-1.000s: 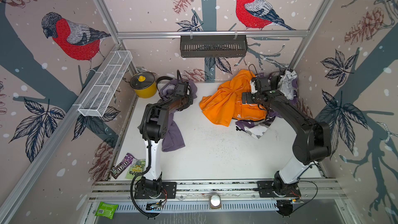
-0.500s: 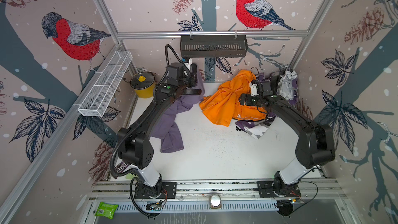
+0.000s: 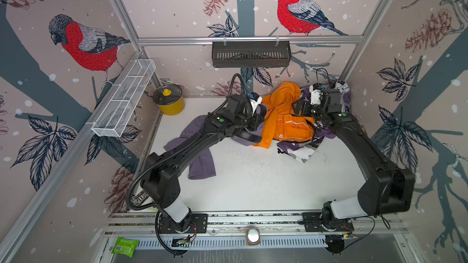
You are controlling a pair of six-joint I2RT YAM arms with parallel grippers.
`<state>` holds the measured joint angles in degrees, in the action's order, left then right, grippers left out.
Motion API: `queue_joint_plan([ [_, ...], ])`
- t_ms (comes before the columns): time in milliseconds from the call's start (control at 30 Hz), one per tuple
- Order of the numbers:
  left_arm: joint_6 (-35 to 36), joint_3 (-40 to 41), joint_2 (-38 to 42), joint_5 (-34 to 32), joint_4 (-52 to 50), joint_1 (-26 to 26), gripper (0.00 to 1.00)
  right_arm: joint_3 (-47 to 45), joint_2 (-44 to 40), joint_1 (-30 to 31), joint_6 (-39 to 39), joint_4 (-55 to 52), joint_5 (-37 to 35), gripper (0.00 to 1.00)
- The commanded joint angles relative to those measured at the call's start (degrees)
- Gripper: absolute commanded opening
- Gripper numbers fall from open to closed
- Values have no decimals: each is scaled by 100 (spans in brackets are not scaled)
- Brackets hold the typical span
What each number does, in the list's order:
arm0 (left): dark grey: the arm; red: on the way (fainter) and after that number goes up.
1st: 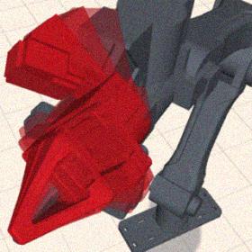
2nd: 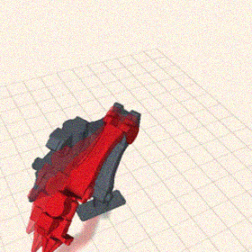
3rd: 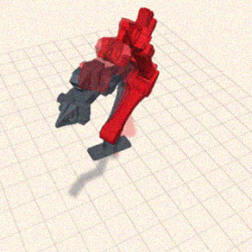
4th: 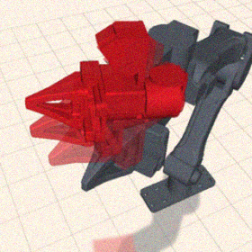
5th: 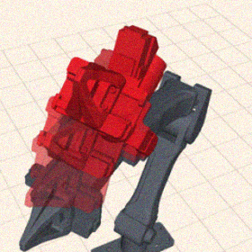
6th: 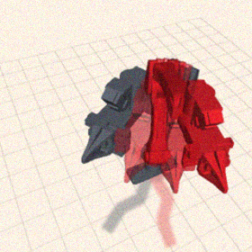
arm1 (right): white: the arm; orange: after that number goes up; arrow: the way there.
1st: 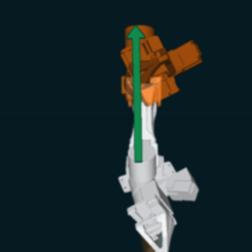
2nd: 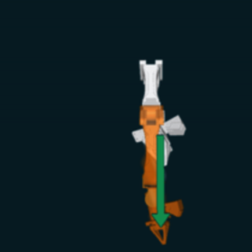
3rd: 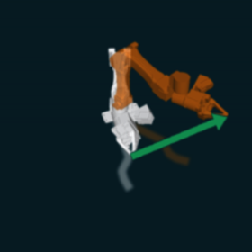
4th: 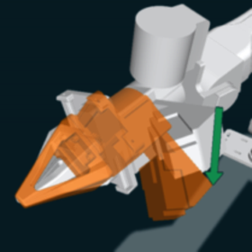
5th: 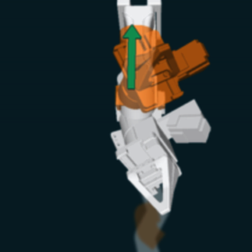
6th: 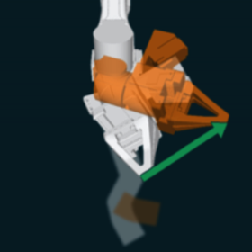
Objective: Remove the belt from the trousers
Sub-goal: Adjust the trousers at the center of the board.
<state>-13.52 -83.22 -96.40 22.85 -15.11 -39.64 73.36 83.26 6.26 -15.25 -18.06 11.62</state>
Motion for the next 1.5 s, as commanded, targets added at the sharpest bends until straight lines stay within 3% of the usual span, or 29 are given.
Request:
queue_joint_plan([
  [0, 97, -400, -557, 816, -140, -282, 8, -33, -24, -92, -46, -92, 1, 100],
  [67, 237, -417, -605, 938, -573, -383, 58, 41, 90, -18, 88, -194, 15, 100],
  [100, 234, -228, -406, 863, -554, -412, 73, 83, 160, 61, 145, -239, 6, 99],
  [133, 169, 69, -113, 721, -381, -413, 84, 157, 263, 182, 230, -279, -33, 100],
  [233, -223, 983, 958, -22, 134, -347, 94, 450, 698, 586, 453, -426, -198, 100],
  [433, -876, 2401, 2259, -944, 1236, -152, 98, 1449, 1698, 1125, 557, -762, -142, 99],
  [600, -1045, 2127, 2119, -570, 838, -114, 98, 2320, 2219, 1600, 637, -1107, -193, 99],
  [667, -827, 2177, 2007, -197, 1156, -155, 98, 2472, 2289, 1727, 596, -1124, -173, 99],
  [767, -717, 1548, 1401, 130, 518, -202, 98, 2505, 2419, 1878, 511, -1104, 101, 100],
  [867, -473, 1216, 1444, -421, -9, -211, 99, 2567, 2597, 2007, 417, -1391, -14, 99],
  [1000, 33, 1654, 2127, -1324, 200, -255, 98, 2049, 2367, 2105, 143, -906, 423, 100],
  [1267, -181, 1763, 1894, -1037, -319, -220, 98, 1608, 2088, 2379, -216, -241, 574, 100],
  [1467, -266, 2734, 2063, -214, 569, -88, 99, 1539, 1980, 2440, -383, -159, 1026, 99],
])
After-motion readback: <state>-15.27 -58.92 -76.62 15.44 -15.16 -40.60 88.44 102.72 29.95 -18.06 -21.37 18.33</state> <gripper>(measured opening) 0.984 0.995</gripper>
